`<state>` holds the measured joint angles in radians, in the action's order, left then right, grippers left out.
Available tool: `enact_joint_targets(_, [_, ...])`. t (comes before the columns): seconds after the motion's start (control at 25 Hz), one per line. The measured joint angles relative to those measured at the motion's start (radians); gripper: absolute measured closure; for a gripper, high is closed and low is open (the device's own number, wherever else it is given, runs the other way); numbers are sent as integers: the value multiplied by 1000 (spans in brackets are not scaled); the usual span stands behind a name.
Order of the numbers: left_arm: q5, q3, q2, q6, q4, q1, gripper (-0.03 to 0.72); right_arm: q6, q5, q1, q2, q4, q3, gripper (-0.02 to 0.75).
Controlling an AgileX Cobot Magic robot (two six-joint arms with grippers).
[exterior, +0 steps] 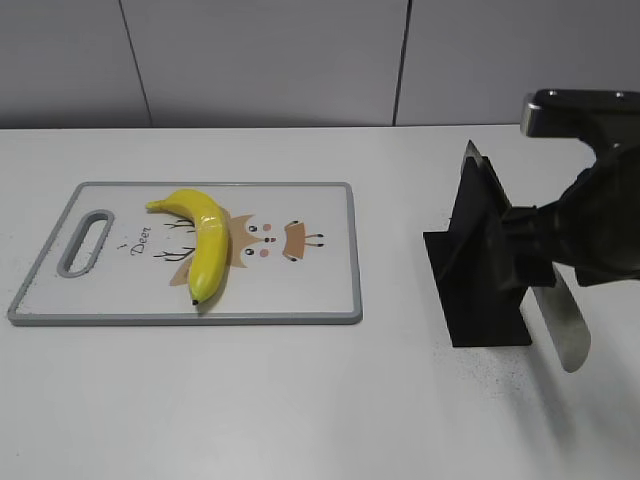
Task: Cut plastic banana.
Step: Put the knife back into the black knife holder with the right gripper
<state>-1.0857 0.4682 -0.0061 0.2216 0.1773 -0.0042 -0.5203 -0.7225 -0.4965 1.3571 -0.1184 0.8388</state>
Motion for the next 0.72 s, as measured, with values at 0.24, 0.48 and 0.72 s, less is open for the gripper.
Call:
enact_joint_targets(0.24, [0,0,0,0,0,0,162,168,-113,0,-168,53,59,152])
enact_joint_targets(0.48, [0,0,0,0,0,0,162,455,-180,0,-427,127,-22,152])
enact_joint_targets(0.72, [0,0,0,0,0,0,162,520,-199,0,-735,128,-207,152])
